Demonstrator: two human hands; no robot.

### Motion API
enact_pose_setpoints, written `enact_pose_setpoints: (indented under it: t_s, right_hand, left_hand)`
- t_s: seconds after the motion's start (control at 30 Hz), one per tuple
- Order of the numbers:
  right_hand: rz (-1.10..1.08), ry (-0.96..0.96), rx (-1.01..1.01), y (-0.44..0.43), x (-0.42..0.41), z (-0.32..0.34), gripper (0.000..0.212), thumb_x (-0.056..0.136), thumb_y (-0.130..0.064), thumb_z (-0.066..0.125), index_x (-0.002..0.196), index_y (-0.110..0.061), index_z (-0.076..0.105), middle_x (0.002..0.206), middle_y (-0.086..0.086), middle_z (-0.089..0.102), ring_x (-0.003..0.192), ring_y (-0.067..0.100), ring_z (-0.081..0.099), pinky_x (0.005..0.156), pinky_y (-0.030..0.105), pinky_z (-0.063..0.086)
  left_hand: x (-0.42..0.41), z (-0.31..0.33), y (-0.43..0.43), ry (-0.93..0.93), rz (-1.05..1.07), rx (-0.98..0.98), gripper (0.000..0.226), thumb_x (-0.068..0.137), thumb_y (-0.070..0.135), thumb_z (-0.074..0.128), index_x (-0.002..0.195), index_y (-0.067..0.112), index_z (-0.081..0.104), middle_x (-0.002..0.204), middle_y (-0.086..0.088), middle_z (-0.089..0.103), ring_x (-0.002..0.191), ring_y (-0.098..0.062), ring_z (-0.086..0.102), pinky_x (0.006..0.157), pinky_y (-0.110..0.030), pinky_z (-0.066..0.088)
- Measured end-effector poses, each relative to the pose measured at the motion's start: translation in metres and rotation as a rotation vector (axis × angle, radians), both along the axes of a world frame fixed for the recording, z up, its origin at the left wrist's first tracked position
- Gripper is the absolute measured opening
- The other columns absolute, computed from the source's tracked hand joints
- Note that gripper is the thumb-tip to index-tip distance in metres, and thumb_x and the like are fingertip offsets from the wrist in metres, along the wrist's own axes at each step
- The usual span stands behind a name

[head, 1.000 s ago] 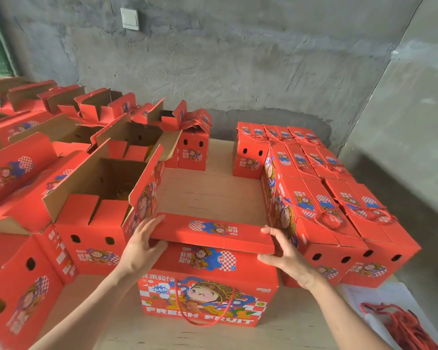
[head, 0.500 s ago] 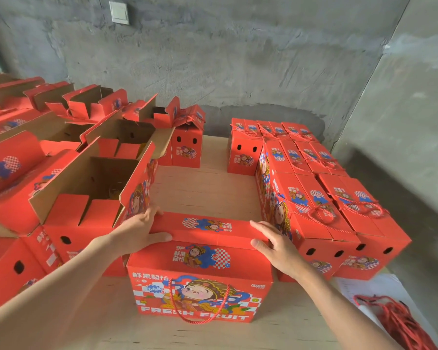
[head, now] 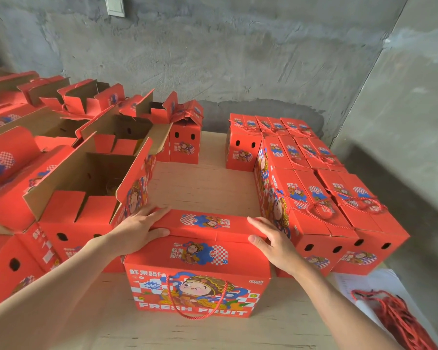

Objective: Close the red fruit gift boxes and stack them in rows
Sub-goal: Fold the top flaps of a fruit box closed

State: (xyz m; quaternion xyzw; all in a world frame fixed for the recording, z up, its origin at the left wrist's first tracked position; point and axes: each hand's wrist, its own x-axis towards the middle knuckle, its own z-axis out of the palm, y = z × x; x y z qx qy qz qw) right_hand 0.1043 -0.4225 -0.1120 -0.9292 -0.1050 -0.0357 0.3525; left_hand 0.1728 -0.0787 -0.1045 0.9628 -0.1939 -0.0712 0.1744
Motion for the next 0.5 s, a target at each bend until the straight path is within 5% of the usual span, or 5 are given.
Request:
enact_pose_setpoints:
  t_s: [0.37, 0.5]
  right_hand:
    - [-0.005, 0.013, 0.017, -0.0012, 0.0014, -0.0032, 0.05, 0.094, -0.026, 0.055, 0.141, -0.016, 0.042, 0.136, -0.014, 0.036, 0.122, -0.014, 0.026, 0.092, -0.007, 0.014]
    - [0.018, 0.046, 0.004, -0.0018, 0.0013, -0.0027, 0.051, 0.094, -0.027, 0.055, 0.142, -0.019, 0.04, 0.135, -0.018, 0.032, 0.112, -0.032, 0.019, 0.09, -0.007, 0.015]
  left_hand:
    - [0.0016, -0.0016, 0.0026, 0.079, -0.022, -0.062, 0.056, 0.096, 0.05, 0.033, 0.148, 0.041, 0.013, 0.153, 0.01, 0.01, 0.143, -0.013, 0.01, 0.114, -0.027, 0.013]
    - [-0.0002, -0.0035, -0.0011, 0.073, 0.032, 0.108, 0.057, 0.094, 0.059, 0.024, 0.146, 0.048, 0.003, 0.152, 0.016, 0.004, 0.144, -0.016, 0.001, 0.116, -0.044, 0.007]
